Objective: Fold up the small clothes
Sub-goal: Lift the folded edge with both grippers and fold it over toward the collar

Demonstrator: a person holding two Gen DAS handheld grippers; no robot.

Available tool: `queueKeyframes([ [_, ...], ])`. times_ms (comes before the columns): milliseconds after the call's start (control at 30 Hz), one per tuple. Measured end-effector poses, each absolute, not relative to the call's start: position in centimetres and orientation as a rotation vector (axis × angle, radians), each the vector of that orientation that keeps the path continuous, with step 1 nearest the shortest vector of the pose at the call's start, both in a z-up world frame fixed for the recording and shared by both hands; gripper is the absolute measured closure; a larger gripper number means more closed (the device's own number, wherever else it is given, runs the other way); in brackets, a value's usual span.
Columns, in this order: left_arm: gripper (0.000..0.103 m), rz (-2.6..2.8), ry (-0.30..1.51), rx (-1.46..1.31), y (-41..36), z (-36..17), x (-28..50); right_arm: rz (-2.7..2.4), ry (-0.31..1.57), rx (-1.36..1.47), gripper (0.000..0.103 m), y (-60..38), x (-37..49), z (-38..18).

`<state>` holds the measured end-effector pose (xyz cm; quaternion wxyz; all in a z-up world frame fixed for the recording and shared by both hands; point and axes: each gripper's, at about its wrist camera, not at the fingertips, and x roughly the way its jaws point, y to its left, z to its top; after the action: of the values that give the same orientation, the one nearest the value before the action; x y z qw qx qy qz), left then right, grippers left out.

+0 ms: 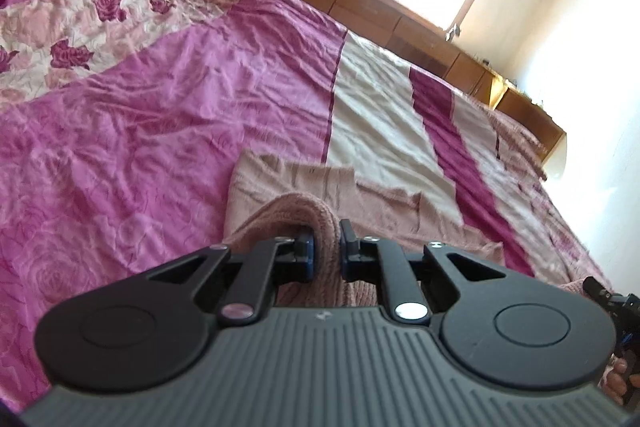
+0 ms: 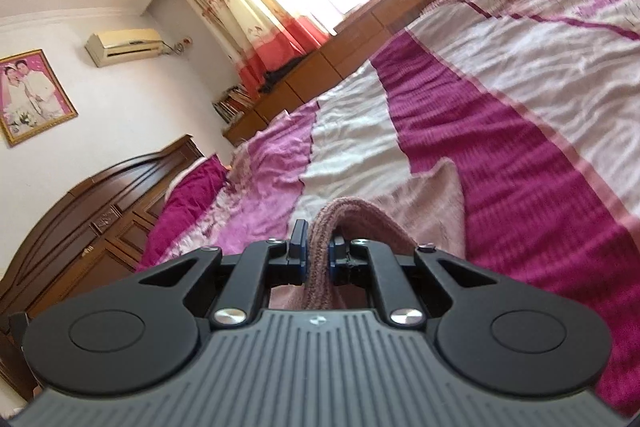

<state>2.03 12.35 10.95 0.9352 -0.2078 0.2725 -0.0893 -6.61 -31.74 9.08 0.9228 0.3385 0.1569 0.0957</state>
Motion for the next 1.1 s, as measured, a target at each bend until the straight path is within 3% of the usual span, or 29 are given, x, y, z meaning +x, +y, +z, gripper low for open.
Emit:
queueKeyframes([
  [533,0.09,-0.07,0.559,-0.366,11.8,13.4,8.7,0.144,0.263,0.633,0.093,-31.4,0.0,12.4],
  [1100,0.09,0.027,0.689,-0.179,8.8,6.2,17.8,-0.028,0.405,0.509,0.093,-31.0,10.3,5.2],
])
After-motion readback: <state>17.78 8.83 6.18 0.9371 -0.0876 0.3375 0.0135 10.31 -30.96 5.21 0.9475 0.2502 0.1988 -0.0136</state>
